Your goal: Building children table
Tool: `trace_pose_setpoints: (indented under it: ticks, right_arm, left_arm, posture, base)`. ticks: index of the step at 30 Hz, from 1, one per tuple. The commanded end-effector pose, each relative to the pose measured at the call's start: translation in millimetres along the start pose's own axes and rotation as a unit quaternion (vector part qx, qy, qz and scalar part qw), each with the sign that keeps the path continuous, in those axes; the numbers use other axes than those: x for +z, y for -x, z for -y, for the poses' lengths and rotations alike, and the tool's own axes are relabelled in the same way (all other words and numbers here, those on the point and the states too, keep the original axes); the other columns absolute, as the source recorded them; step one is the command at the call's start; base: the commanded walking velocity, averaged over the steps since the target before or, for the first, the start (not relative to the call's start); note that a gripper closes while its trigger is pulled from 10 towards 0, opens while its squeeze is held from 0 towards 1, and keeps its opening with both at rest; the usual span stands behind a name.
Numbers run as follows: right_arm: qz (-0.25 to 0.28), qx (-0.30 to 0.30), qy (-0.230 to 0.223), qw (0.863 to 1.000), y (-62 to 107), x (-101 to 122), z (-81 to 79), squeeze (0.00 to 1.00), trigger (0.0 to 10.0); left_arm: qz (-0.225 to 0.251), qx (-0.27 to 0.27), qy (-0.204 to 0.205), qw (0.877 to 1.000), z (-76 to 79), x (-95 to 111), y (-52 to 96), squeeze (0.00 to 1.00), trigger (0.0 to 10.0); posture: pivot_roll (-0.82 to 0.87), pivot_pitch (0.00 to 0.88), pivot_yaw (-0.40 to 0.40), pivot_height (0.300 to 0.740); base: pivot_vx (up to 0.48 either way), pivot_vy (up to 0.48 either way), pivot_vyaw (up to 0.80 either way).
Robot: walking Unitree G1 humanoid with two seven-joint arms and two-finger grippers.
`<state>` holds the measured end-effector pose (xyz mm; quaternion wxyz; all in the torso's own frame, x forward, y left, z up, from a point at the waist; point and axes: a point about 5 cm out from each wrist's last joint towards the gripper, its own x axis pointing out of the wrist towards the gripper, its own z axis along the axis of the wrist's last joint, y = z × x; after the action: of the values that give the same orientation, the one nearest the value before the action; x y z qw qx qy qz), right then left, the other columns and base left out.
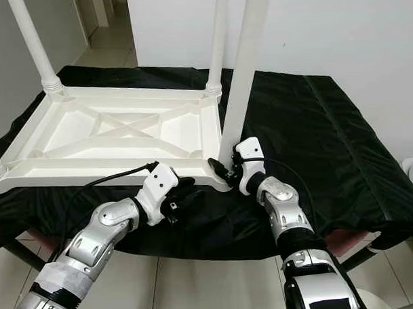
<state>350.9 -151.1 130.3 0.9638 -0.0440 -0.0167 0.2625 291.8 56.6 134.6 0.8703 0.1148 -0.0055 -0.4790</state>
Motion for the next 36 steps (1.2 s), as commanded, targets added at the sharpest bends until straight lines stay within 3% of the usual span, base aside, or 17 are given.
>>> trace_pose_setpoints:
  ticks: [1, 4, 7, 10, 13, 15, 19, 24, 31, 32, 36]
  right_arm:
    - [-0.003, -0.037, -0.006, 0.999, 2.7, -3, 1.3, 0.0, 10.0]
    - [0.003, -0.058, -0.016, 0.998, 2.2, -3, -1.9, 0.0, 10.0]
    - [-0.001, -0.122, -0.039, 0.992, 3.0, -6, -2.8, 0.0, 10.0]
    - [-0.003, -0.131, -0.042, 0.99, 3.2, -7, -2.8, 0.0, 10.0]
    - [0.007, -0.177, -0.054, 0.983, 2.0, -5, -16.9, 0.0, 10.0]
    - [0.005, -0.205, -0.055, 0.977, 2.3, -5, -21.3, 0.0, 10.0]
    - [-0.004, -0.3, -0.073, 0.951, 2.3, -6, -36.4, 0.0, 10.0]
    - [0.011, -0.317, -0.088, 0.944, -3.8, 1, -55.8, 0.0, 10.0]
    - [0.036, -0.295, -0.08, 0.951, -2.9, 9, -59.5, 0.0, 10.0]
    - [0.044, -0.286, -0.091, 0.953, -1.6, 10, -59.4, 1.0, 10.0]
    - [0.064, -0.266, -0.095, 0.957, 4.6, 15, -55.6, 1.0, 10.0]
  left_arm:
    - [-0.001, -0.023, -0.002, 1.0, 4.9, -1, -0.6, 0.0, 10.0]
    - [-0.001, -0.023, -0.001, 1.0, 5.7, -1, -0.7, 0.0, 10.0]
    - [-0.002, -0.023, 0.0, 1.0, 6.5, -2, -1.0, 0.0, 10.0]
    - [-0.002, -0.023, 0.0, 1.0, 6.6, -2, -1.1, 0.0, 10.0]
    - [-0.002, -0.02, 0.001, 1.0, 6.3, -2, -0.9, 0.0, 10.0]
    - [-0.002, -0.02, 0.002, 1.0, 6.3, -2, -1.0, 0.0, 10.0]
    - [0.001, -0.019, 0.002, 1.0, 5.8, 0, -2.4, 0.0, 10.0]
    - [0.002, -0.014, 0.002, 1.0, 4.1, 1, -2.2, 0.0, 10.0]
    - [0.002, -0.013, 0.005, 1.0, 5.7, 0, -0.8, 0.0, 10.0]
    - [0.002, -0.012, 0.005, 1.0, 5.1, 0, -0.8, 0.0, 10.0]
    - [0.003, -0.008, 0.006, 1.0, 3.4, 1, -0.4, 0.0, 10.0]
  posture:
    - [0.02, 0.011, -0.018, 0.74]
    - [0.02, 0.015, -0.019, 0.74]
    - [0.02, 0.018, -0.022, 0.74]
    - [0.02, 0.018, -0.022, 0.74]
    - [0.02, 0.023, -0.028, 0.74]
    - [0.02, 0.023, -0.03, 0.74]
    - [0.02, 0.03, -0.031, 0.74]
    - [0.03, 0.037, -0.033, 0.74]
    - [0.03, 0.041, -0.032, 0.74]
    - [0.03, 0.044, -0.031, 0.74]
    - [0.03, 0.045, -0.033, 0.74]
  base:
    - [0.0, 0.0, 0.0]
    - [0.0, 0.0, 0.0]
    - [0.0, 0.0, 0.0]
    - [0.0, 0.0, 0.0]
    - [0.0, 0.0, 0.0]
    - [0.0, 0.0, 0.0]
    - [0.0, 0.0, 0.0]
    - [0.0, 0.0, 0.0]
    - [0.0, 0.0, 0.0]
    - [0.0, 0.0, 0.0]
    - [0.0, 0.0, 0.0]
